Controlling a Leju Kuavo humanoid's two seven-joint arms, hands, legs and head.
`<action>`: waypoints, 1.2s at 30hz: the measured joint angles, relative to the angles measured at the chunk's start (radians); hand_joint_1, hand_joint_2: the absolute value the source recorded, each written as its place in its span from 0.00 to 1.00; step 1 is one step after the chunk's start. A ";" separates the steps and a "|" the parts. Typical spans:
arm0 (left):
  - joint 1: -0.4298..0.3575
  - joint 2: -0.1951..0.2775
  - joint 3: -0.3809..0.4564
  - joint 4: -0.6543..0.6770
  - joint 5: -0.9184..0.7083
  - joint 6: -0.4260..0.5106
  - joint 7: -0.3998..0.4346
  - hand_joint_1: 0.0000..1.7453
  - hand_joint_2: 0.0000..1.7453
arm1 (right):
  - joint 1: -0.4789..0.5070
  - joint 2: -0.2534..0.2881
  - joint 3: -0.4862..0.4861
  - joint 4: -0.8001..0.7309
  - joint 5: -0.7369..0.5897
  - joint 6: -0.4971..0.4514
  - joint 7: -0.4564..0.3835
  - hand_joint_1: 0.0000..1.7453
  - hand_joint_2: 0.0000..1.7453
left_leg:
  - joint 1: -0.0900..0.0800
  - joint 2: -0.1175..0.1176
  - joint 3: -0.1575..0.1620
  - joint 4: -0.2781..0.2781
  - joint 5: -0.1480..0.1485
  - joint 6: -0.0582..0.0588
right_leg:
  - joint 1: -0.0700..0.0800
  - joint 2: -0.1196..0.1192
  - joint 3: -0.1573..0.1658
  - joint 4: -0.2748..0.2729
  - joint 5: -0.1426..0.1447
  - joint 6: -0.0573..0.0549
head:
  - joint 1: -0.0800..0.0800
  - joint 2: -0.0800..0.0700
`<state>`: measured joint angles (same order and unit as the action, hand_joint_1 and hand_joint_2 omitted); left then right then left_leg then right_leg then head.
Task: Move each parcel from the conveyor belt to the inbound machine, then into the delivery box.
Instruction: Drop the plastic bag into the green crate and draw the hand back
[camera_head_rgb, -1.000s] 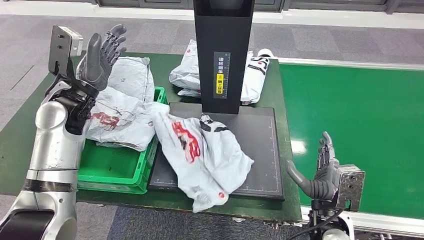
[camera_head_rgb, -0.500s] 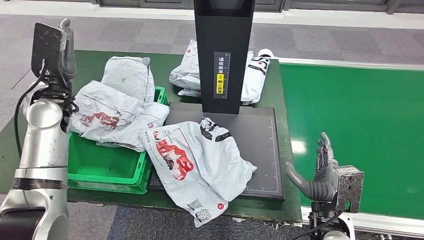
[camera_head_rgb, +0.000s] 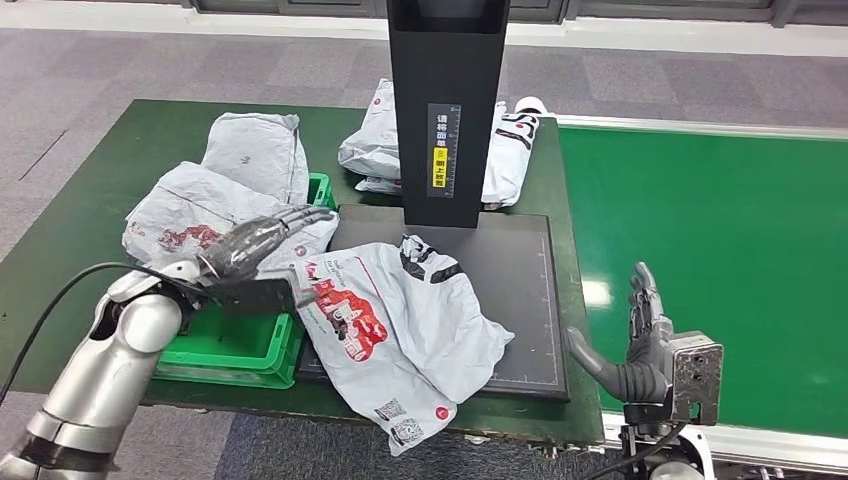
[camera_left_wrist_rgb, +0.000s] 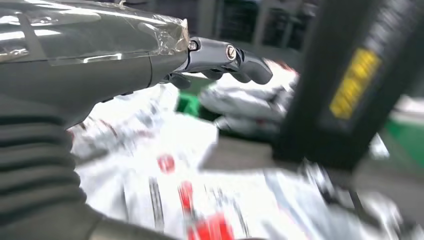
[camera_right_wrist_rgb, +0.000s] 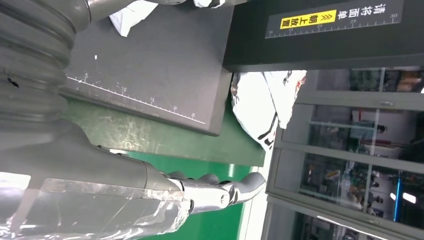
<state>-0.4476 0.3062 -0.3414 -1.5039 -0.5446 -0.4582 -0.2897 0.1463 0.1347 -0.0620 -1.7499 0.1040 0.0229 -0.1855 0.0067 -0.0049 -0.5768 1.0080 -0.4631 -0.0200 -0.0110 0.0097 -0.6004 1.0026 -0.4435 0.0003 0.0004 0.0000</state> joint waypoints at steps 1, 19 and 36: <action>0.008 0.010 -0.017 -0.015 -0.001 -0.004 -0.006 0.00 1.00 | -0.001 0.000 0.000 0.000 0.000 0.002 0.000 0.00 1.00 | 0.000 0.000 0.000 0.000 0.000 0.000 | 0.000 0.000 0.000 0.000 0.000 0.000 | 0.000 0.000; -0.041 0.036 -0.268 -0.007 -0.593 0.278 0.246 0.00 1.00 | 0.060 0.002 -0.052 -0.043 -0.011 0.014 -0.018 0.00 1.00 | 0.000 -0.001 0.001 0.000 0.001 -0.001 | 0.000 -0.001 0.000 0.000 0.001 0.000 | 0.000 0.000; -0.075 -0.097 -0.356 0.072 -0.774 0.323 0.244 0.00 1.00 | 0.041 0.020 -0.056 -0.038 -0.007 0.032 -0.021 0.00 1.00 | 0.000 -0.001 0.001 0.000 0.001 0.000 | 0.001 -0.001 0.001 0.000 0.001 0.000 | 0.000 0.000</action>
<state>-0.5231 0.2090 -0.6979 -1.4323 -1.3182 -0.1352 -0.0456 0.1877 0.1548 -0.1179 -1.7879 0.0975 0.0547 -0.2061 0.0063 -0.0054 -0.5762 1.0081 -0.4626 -0.0205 -0.0104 0.0086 -0.5998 1.0021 -0.4429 0.0004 0.0003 0.0002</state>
